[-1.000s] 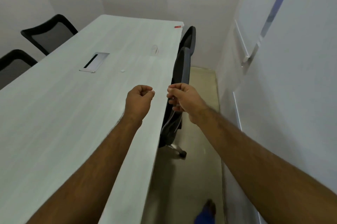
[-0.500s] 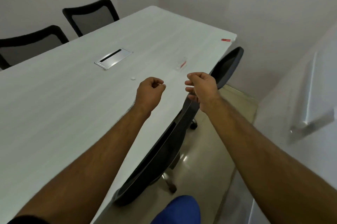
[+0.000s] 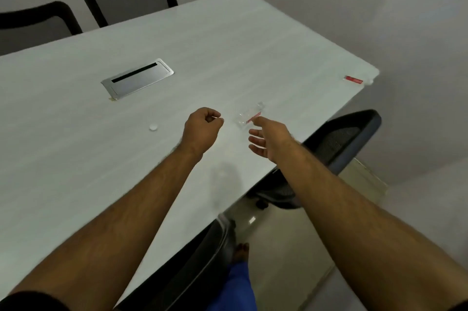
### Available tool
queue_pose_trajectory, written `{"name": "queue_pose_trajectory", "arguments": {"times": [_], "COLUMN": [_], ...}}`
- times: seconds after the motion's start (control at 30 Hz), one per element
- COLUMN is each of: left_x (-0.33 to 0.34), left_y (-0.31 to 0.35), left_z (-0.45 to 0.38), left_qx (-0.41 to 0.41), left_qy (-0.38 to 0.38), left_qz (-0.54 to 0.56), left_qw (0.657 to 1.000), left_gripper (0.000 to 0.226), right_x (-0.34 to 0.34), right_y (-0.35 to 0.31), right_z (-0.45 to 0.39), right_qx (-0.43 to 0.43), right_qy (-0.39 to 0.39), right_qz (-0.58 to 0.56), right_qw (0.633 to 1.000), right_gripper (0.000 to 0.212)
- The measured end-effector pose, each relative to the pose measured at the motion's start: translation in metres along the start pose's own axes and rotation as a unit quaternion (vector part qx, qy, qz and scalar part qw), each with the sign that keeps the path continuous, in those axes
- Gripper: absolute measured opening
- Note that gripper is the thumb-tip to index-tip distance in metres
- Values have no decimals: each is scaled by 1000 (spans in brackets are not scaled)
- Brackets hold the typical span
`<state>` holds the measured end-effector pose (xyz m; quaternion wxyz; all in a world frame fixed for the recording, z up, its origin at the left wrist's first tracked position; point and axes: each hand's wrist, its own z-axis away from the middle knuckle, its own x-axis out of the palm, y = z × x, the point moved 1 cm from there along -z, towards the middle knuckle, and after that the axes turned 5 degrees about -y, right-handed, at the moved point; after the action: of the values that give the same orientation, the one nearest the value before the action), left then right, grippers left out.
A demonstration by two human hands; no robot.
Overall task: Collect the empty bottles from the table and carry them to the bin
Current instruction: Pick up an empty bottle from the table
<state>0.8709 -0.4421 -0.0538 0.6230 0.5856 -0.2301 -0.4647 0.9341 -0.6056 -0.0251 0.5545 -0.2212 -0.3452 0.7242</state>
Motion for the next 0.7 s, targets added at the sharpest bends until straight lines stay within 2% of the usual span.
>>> {"name": "queue_pose_trajectory", "arguments": {"times": [0.17, 0.33, 0.5, 0.7], "left_x": [36, 41, 50, 54], "left_y": [-6, -20, -33, -38], "left_z": [-59, -99, -123, -140], "left_qx": [-62, -125, -161, -186], "left_qy": [22, 11, 49, 7], "left_qz": [-27, -50, -101, -214], "left_qw": [997, 991, 981, 959], "left_gripper": [12, 14, 21, 33], "right_x": [-9, -9, -5, 12], "right_y": [-15, -10, -20, -43], "right_z": [-94, -177, -233, -275], "right_qx": [74, 57, 37, 21], "right_qy": [-15, 5, -22, -2], "right_qz": [8, 128, 161, 284], "right_qw": [997, 990, 986, 959], "right_gripper": [41, 47, 63, 85]}}
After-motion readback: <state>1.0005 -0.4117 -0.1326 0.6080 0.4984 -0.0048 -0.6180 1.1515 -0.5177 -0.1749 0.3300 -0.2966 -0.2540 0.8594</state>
